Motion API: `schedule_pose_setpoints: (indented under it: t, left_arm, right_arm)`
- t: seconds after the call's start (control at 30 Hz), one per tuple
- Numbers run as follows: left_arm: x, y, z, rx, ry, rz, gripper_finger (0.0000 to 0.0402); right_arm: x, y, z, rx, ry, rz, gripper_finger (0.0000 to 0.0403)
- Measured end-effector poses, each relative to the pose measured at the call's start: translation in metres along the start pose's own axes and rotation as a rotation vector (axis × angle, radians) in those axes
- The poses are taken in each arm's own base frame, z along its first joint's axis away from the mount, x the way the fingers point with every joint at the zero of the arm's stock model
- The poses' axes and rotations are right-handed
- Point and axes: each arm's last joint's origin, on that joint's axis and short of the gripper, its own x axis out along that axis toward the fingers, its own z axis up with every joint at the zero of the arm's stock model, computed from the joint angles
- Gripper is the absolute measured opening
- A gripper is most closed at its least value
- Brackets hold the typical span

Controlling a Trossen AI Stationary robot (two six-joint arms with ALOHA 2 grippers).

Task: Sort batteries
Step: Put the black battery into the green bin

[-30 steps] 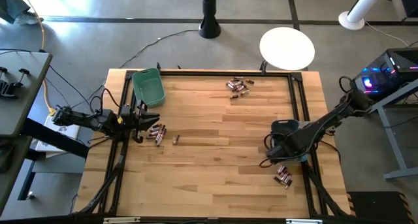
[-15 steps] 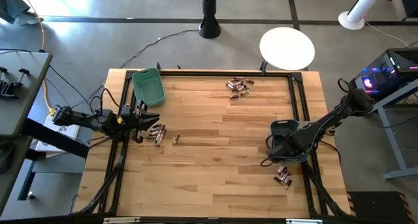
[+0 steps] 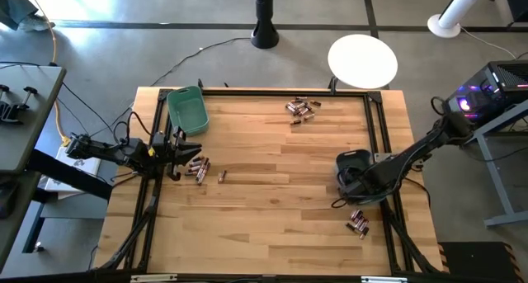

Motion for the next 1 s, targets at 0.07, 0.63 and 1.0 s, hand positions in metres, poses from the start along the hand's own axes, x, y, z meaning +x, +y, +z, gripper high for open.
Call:
schedule_pose_setpoints:
  t: [0.07,0.63,1.0]
  left_arm:
    - [0.0,0.0,0.0,0.0,0.0,0.0,0.0058]
    - [0.0,0.0,0.001,-0.004,-0.007,-0.001,0.0058]
    - [0.0,0.0,0.001,-0.003,-0.006,0.0,0.0058]
  right_arm:
    - [-0.005,-0.002,0.001,0.006,-0.005,0.042,0.0192]
    - [-0.124,0.041,0.002,-0.328,-0.296,0.411,0.0193]
    - [-0.103,0.124,-0.088,-0.559,0.034,0.341,0.0188]
